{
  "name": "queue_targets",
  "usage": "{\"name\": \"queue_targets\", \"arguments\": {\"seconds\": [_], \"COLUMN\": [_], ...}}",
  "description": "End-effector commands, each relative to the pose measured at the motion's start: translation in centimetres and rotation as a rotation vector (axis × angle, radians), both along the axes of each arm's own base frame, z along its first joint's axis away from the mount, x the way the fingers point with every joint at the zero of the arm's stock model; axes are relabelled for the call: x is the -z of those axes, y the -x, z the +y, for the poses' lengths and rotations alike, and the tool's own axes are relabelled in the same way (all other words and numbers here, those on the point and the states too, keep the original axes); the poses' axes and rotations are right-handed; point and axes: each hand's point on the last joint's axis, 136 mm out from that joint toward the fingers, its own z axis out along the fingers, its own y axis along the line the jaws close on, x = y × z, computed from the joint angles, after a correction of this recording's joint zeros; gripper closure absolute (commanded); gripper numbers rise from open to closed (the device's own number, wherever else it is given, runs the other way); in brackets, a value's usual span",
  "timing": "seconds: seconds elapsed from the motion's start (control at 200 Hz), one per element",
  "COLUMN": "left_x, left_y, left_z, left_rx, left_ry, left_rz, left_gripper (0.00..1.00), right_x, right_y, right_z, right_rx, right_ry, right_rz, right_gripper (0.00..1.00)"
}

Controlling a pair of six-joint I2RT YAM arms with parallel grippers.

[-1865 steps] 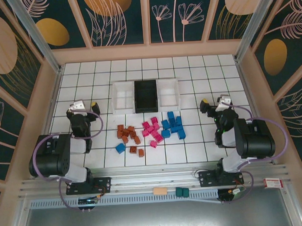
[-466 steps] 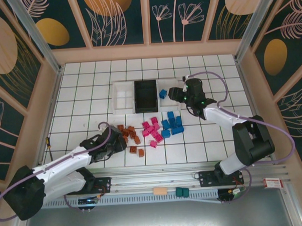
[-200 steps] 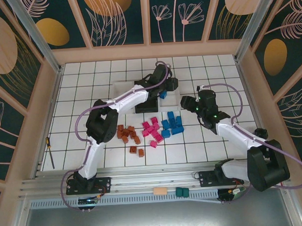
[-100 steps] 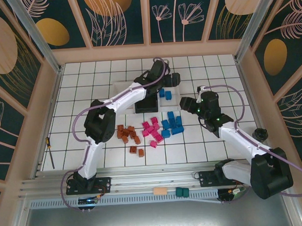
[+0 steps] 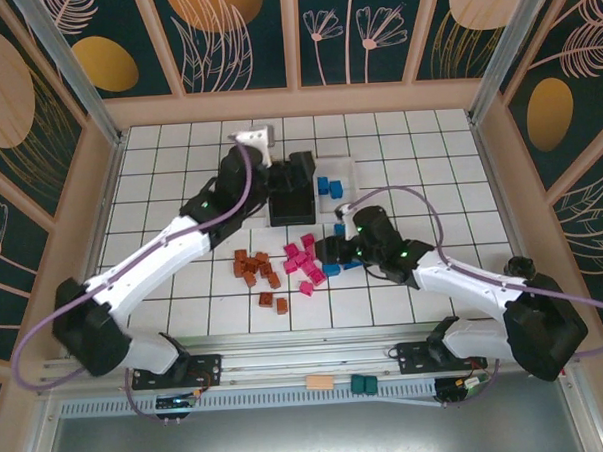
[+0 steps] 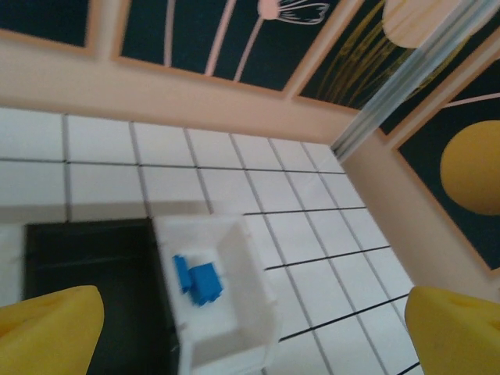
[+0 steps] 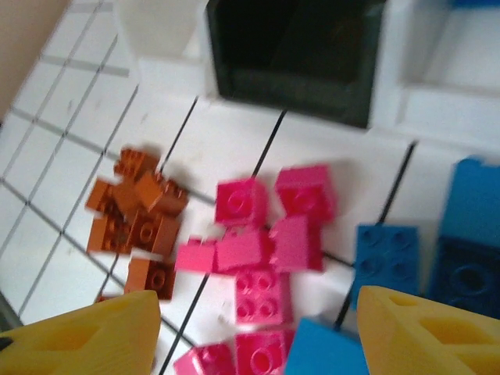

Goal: Sort the legos into containers by color
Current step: Pick up the lego from the bottom-center of the table.

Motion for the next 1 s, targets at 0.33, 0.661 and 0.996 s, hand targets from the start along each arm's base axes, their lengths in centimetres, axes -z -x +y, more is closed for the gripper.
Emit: {"name": "queue_targets", "arguments": {"seconds": [0.33,0.661,0.996], "left_x": [6.6,7.9,8.2], "left_y": [6.6,7.4,7.5], "left_z": [10.8,11.9,12.0], "left_rx": [-0.243,-0.269,-0.267], "left_ry": [-0.063,-0.079,-0.077], "left_rz": [0.066,0.093,0.101], "left_gripper": [0.02,0.01,0.01], "right_x": [5.3,6.6,8.4], "right_y": [4.7,5.6,6.0], "right_z": [4.8,5.5,5.6], "right_rx": [-0.237,-0.276,-0.288], "right_ry": [0.268,0.343,0.411], "right_rz": [0.052,0.056,0.063], "right_gripper": [0.52,0.55,0.55]}}
